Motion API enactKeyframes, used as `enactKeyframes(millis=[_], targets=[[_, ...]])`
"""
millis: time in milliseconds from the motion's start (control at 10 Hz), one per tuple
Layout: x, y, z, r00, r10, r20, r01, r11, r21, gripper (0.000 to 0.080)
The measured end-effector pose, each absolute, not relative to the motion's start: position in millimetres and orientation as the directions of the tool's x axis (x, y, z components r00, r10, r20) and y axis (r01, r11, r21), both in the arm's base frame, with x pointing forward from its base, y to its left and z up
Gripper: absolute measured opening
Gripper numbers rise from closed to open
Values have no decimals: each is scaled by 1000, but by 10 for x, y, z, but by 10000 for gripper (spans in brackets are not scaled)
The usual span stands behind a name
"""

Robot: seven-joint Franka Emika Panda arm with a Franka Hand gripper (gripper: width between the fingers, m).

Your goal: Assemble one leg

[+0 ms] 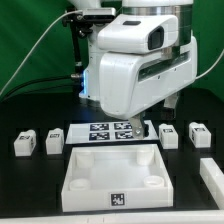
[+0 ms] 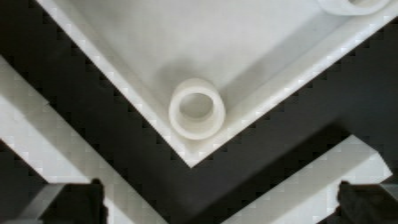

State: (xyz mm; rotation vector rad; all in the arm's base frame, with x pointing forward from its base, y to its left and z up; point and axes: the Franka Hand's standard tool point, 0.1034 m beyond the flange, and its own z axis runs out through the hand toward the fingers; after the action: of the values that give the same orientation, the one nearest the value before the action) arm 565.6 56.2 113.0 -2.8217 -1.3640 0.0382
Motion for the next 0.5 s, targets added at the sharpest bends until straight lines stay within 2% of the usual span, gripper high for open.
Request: enactKeyframes(millis=[400,500], targets=[[5634,567,1119,594,804,-20,804,-594,-20,650],[5529,582,1072,587,809,-31,808,-588,-32,650]])
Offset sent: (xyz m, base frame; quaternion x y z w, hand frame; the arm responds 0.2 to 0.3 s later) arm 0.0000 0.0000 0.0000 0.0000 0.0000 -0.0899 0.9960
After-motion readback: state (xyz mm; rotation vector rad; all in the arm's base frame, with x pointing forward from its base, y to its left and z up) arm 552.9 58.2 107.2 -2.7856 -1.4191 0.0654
